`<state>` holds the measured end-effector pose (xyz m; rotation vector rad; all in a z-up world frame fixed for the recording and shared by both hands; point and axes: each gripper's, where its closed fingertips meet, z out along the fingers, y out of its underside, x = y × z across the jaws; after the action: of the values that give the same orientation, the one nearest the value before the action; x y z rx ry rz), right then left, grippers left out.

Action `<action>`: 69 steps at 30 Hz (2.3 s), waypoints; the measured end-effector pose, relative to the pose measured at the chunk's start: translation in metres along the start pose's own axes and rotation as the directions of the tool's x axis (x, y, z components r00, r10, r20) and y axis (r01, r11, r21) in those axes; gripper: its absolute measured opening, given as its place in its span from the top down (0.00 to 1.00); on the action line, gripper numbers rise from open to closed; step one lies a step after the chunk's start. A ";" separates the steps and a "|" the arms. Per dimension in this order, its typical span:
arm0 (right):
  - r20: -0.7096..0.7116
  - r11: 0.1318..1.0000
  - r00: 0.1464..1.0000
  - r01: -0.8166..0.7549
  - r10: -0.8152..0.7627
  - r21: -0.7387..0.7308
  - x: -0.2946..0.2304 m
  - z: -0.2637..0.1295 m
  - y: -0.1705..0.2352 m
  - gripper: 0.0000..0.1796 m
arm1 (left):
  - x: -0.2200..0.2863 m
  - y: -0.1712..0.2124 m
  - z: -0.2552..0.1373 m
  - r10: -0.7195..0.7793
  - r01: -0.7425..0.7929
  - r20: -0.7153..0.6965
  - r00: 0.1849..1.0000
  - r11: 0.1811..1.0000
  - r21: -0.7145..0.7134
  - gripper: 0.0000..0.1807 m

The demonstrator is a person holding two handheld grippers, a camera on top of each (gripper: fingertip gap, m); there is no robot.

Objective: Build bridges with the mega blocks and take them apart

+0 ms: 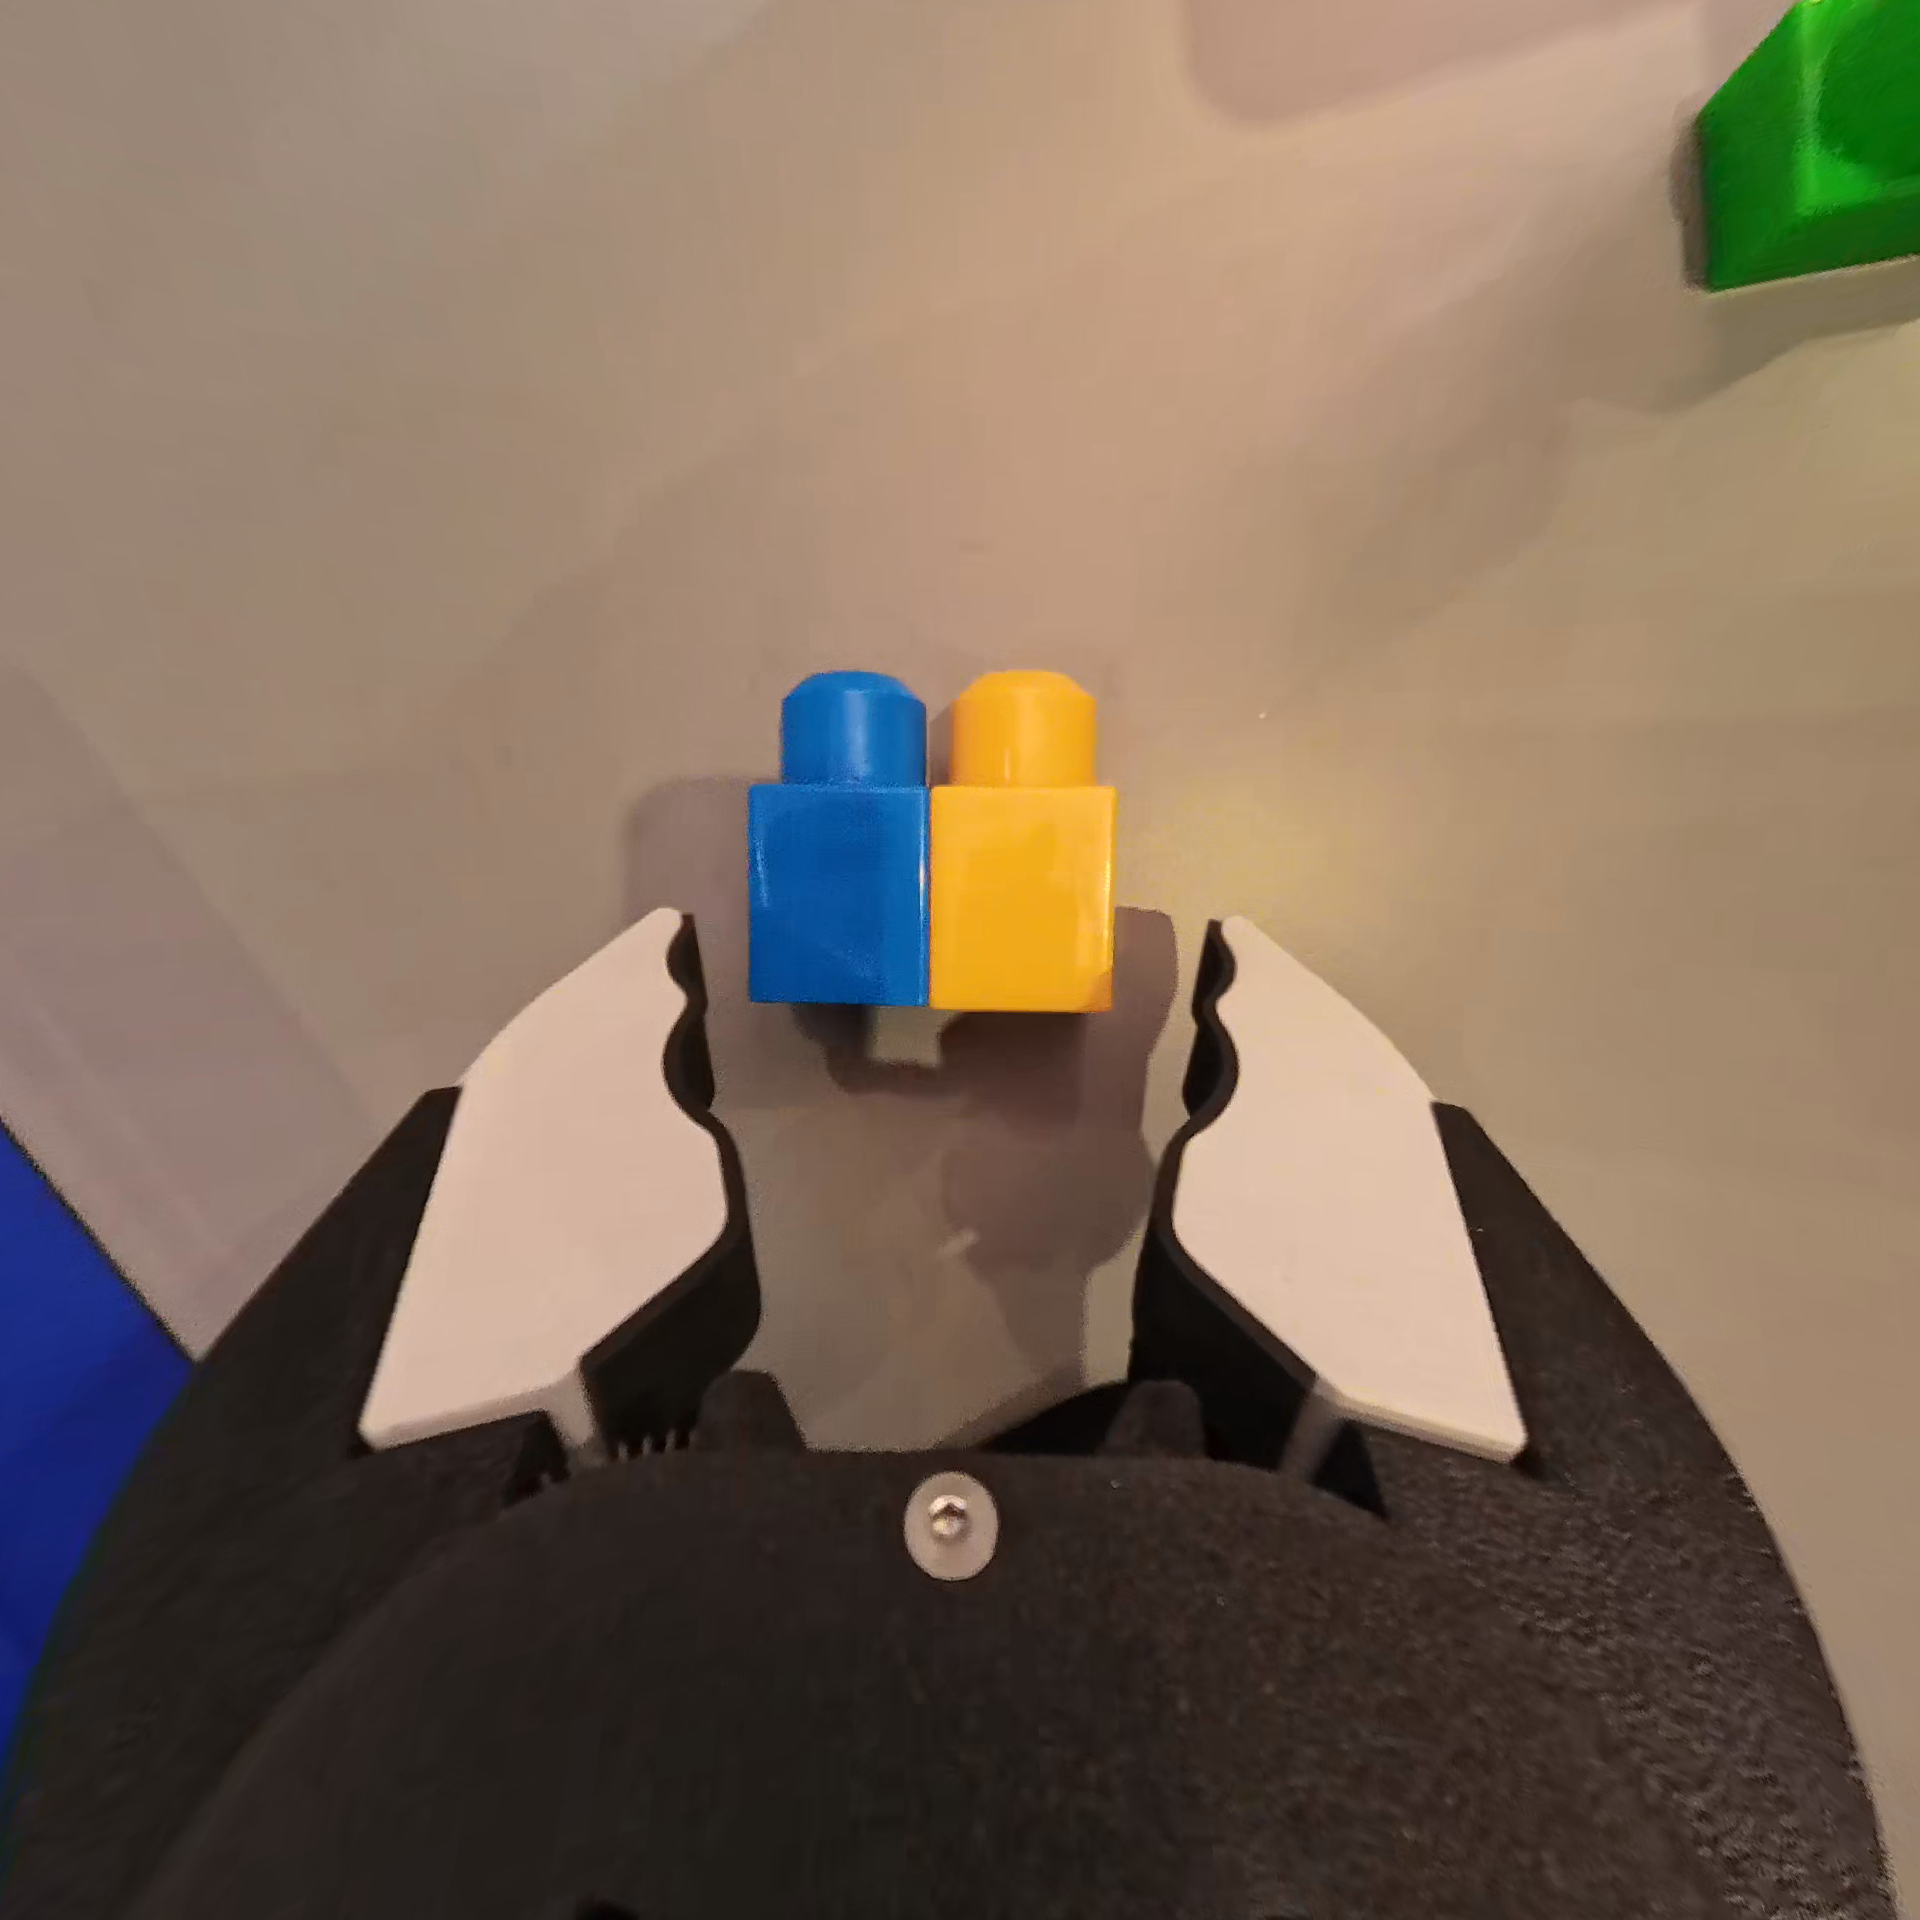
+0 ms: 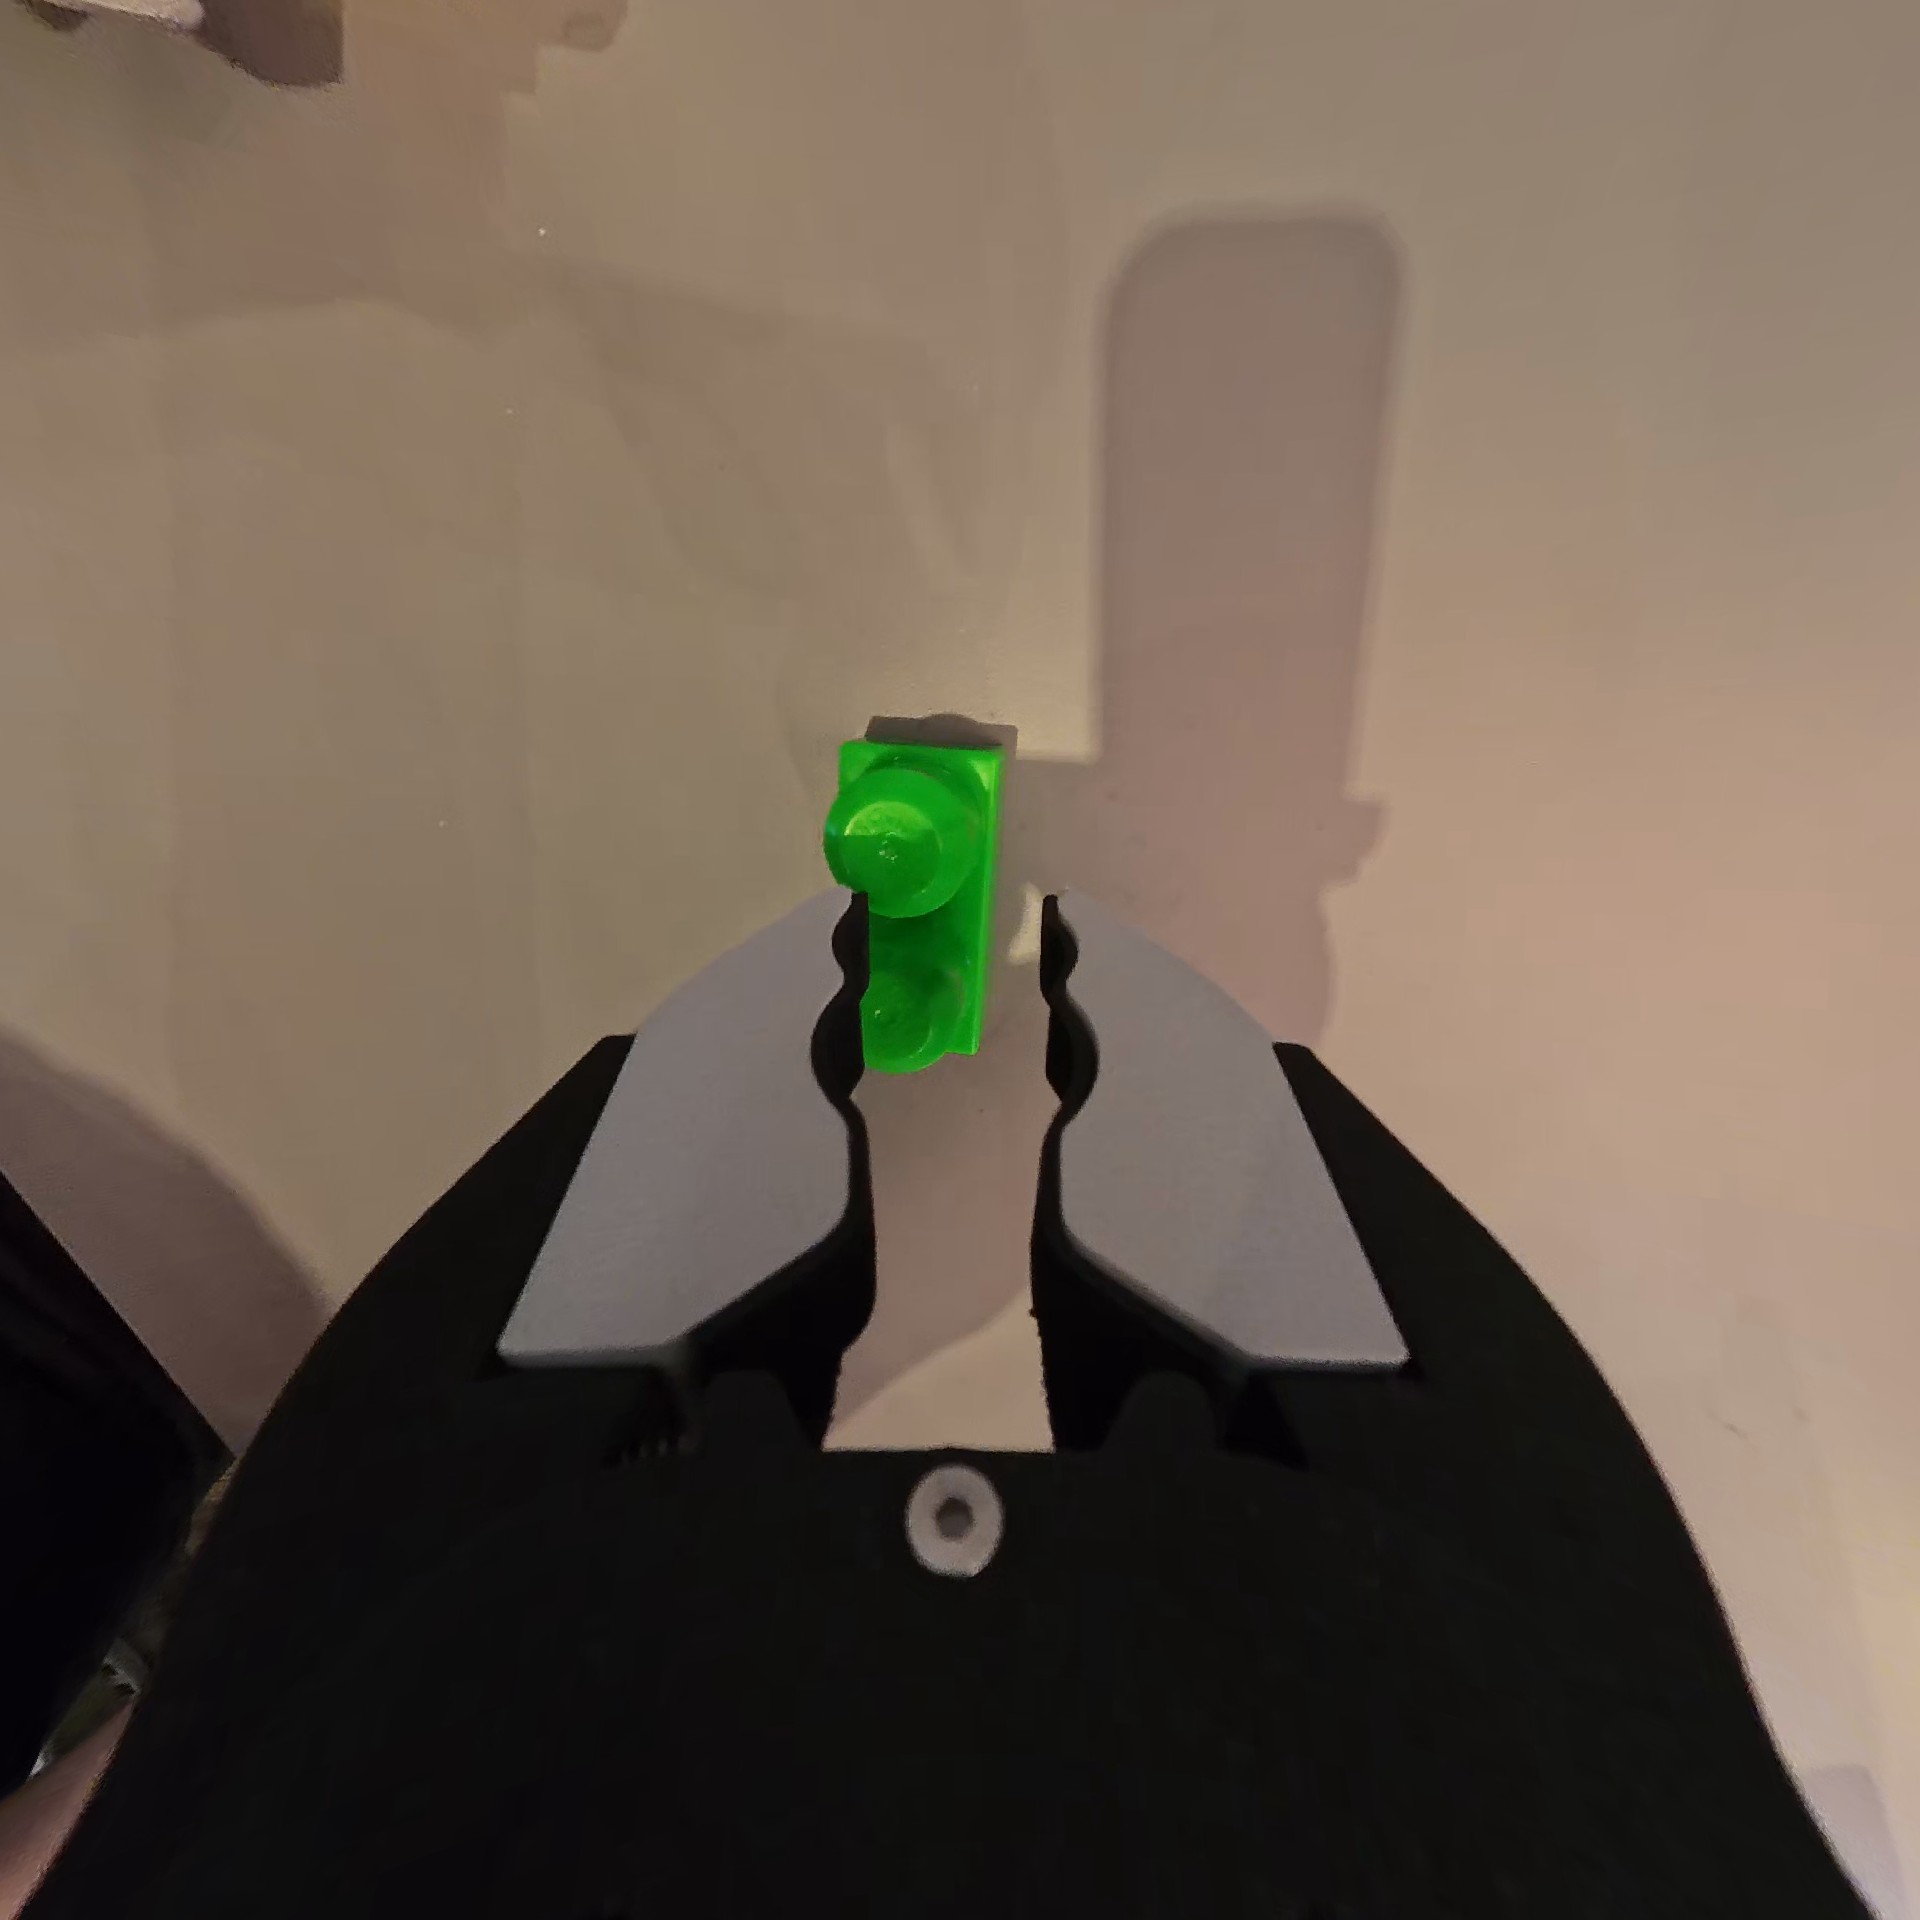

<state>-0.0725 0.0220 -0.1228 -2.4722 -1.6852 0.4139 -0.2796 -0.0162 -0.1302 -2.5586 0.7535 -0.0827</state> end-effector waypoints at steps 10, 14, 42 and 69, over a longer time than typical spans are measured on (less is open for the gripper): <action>0.027 1.000 1.000 -0.013 0.013 0.000 -0.001 0.001 0.001 0.83 | -0.001 0.005 0.016 0.018 -0.018 0.000 1.000 0.992 -0.121 0.48; 0.032 1.000 0.999 -0.014 0.014 -0.002 -0.001 0.001 0.002 0.83 | -0.001 0.008 0.019 0.025 -0.026 -0.006 1.000 0.987 -0.161 0.48; 0.065 0.993 0.992 -0.113 0.110 0.046 0.002 -0.012 0.005 0.75 | -0.005 0.008 0.025 0.011 -0.027 -0.079 0.997 0.978 -0.208 0.58; -0.017 0.997 0.998 0.066 -0.067 -0.039 -0.017 0.016 -0.006 0.81 | -0.009 0.007 0.014 0.075 -0.075 -0.002 0.997 0.996 -0.048 0.59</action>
<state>-0.0884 0.0080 -0.1340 -2.4307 -1.7784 0.3533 -0.2878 -0.0108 -0.1453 -2.5725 0.8607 -0.0416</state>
